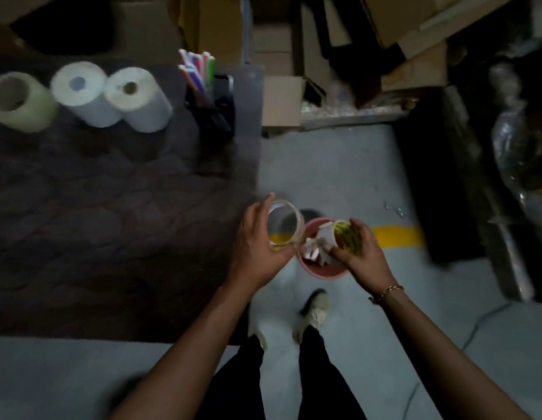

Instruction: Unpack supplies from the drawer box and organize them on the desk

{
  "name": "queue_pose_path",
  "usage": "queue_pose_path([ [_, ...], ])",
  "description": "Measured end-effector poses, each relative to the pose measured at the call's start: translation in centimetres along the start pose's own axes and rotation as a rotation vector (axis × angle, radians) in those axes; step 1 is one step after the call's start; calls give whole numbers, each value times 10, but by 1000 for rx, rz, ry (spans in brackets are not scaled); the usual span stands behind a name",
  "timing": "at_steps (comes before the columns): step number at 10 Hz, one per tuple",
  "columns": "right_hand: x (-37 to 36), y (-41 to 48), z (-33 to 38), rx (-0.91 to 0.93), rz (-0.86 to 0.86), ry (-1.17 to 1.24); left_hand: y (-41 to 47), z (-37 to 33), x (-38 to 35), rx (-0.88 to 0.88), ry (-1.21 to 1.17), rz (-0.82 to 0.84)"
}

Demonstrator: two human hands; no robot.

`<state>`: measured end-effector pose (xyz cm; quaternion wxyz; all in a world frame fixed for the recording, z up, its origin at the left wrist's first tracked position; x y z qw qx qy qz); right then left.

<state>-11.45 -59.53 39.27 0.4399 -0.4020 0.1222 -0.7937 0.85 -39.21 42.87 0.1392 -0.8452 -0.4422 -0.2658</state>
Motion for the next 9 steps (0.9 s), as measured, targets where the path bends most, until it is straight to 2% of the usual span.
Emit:
queue_pose_path([
  [1, 22, 36, -71, -233, -22, 149, 15, -8, -76, 33, -33, 167],
  [2, 22, 76, -138, -365, -17, 200, 23, 15, -158, 138, -6, 316],
  [3, 7, 121, -195, -362, -15, 88, 29, 66, -232, 278, 71, 393],
  [5, -48, 214, -286, -240, 90, -271, 50, 176, -348, 204, 291, 554],
  [6, -73, 257, -316, -275, 67, -285, 59, 215, -387, 164, 304, 574],
  [7, -91, 287, -338, -306, 61, -256, 61, 239, -415, 112, 332, 600],
  [8, -101, 301, -348, -278, 92, -340, 55, 255, -428, 148, 452, 688],
  [9, -98, 293, -345, -252, 77, -404, 45, 253, -419, 182, 544, 599],
])
Point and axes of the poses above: each hand's wrist, its own y-axis towards the middle knuckle, its own x-axis out of the back of the hand, z = x × y, the point moved 4 cm from there along y, towards the middle knuckle, and after that the axes turned 11 degrees about -x, right-handed, at the moved point
